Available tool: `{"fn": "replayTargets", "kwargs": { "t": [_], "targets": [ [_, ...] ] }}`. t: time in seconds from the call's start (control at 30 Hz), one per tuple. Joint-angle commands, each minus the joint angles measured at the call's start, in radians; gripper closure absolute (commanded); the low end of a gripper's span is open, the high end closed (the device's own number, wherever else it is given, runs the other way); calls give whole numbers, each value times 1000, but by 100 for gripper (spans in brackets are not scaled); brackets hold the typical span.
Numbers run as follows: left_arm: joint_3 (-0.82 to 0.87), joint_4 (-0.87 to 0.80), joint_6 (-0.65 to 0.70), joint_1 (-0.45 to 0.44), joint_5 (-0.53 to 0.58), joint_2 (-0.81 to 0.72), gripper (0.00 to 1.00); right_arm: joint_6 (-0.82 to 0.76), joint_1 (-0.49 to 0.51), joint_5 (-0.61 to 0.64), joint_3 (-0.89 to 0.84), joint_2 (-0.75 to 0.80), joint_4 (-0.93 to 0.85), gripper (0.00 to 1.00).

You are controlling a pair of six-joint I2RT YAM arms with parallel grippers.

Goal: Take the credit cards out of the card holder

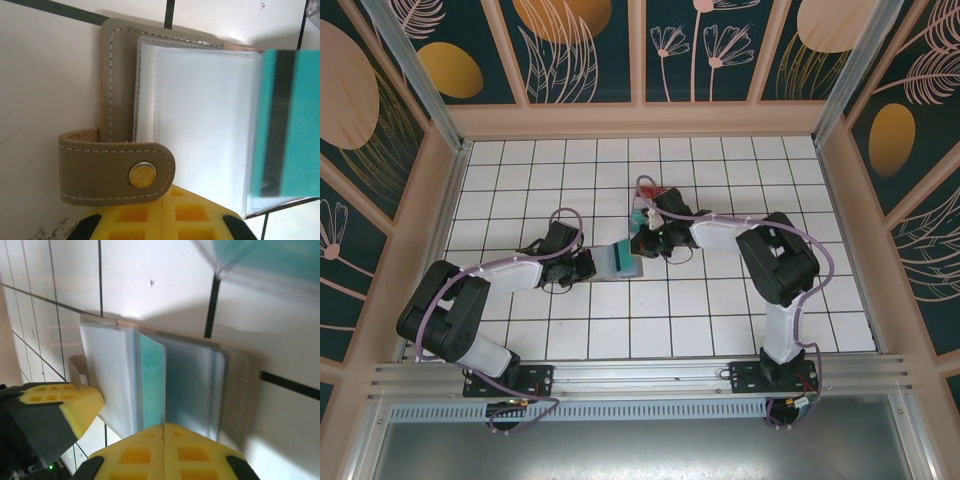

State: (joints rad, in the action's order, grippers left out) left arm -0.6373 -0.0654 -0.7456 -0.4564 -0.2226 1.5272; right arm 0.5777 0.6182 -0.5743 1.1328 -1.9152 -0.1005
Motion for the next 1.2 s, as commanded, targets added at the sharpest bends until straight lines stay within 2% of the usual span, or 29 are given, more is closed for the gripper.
{"fn": "replayTargets", "kwargs": {
  "t": [0.0, 0.2, 0.23, 0.4, 0.63, 0.73, 0.87, 1.17],
  "targets": [
    [-21, -90, 4, 3, 40, 3, 100, -58, -33, 21, -10, 94, -42, 100],
    [-85, -145, 10, 3, 48, -56, 100, -140, -65, 24, 28, 174, -110, 100],
    [-98, -155, 12, 2, 52, -68, 97, -163, -66, 37, 44, 184, -133, 100],
    [-167, -199, 24, 2, 81, -147, 69, -338, -65, 177, 115, 244, -239, 100],
    [-228, -220, 18, 2, 177, -283, 2, -676, -59, 411, 151, 324, -258, 100],
    [-234, -212, 23, 3, 211, -334, 2, -858, -26, 474, 155, 333, -251, 100],
    [-232, -211, 23, 3, 256, -381, 1, -1047, 18, 619, 176, 292, -261, 100],
    [-204, -218, 26, 4, 318, -444, 2, -1229, 89, 709, 177, 213, -226, 100]
  ]
}}
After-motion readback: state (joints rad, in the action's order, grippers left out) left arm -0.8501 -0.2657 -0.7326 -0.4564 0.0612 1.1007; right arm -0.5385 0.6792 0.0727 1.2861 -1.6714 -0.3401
